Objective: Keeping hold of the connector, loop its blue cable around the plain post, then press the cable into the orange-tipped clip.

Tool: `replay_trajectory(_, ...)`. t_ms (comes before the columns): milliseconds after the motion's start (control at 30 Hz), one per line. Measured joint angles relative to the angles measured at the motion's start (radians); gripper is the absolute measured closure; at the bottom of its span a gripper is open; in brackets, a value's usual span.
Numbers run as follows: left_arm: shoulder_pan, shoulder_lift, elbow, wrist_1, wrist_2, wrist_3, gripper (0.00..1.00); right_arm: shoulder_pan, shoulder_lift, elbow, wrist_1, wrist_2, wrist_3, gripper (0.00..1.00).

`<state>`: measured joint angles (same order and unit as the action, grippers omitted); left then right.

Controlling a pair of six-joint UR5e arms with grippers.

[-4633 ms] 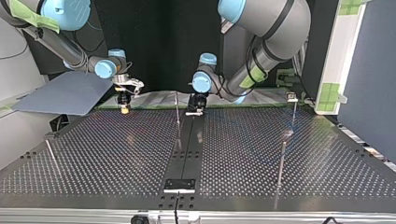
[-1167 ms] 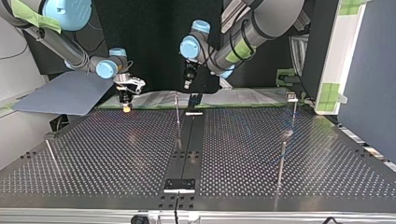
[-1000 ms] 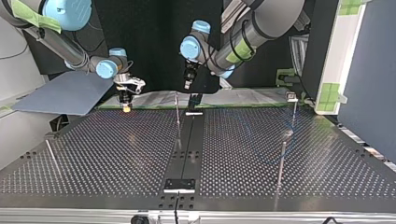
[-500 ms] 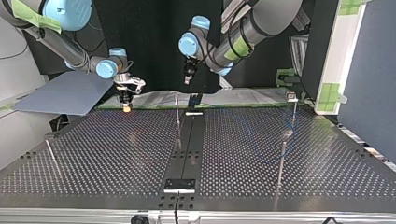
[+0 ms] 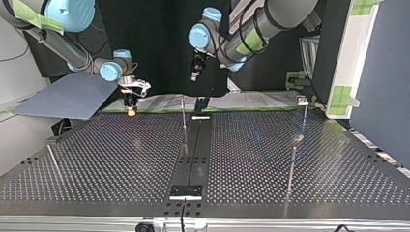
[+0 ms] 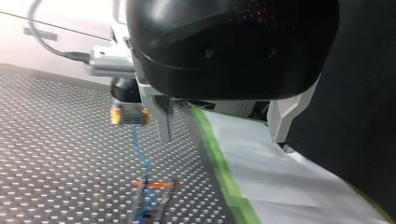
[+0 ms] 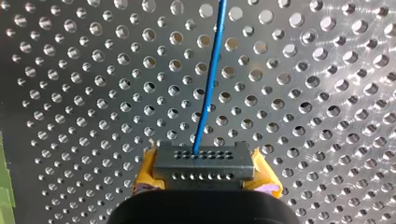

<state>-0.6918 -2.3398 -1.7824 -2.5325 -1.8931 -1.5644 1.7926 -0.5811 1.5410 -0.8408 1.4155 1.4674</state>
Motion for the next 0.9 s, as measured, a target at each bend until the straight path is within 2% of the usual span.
replay_trajectory(167,0.007,0.054,-0.054,0.053,0.003,-0.024,0.0,0.002,0.0,0.0,0.0,0.0,0.0,1.0)
replay_trajectory(367,0.024,0.115,-0.116,0.11,0.003,-0.081,0.0,0.003,0.0,0.0,0.001,0.003,0.006,1.0)
replay_trajectory(667,0.041,0.198,-0.199,0.112,-0.008,-0.163,0.0,0.003,0.0,0.0,0.008,0.005,0.012,1.0)
replay_trajectory(900,0.04,0.267,-0.268,0.092,-0.007,-0.181,0.0,-0.002,0.0,0.0,0.009,0.005,0.021,1.0)
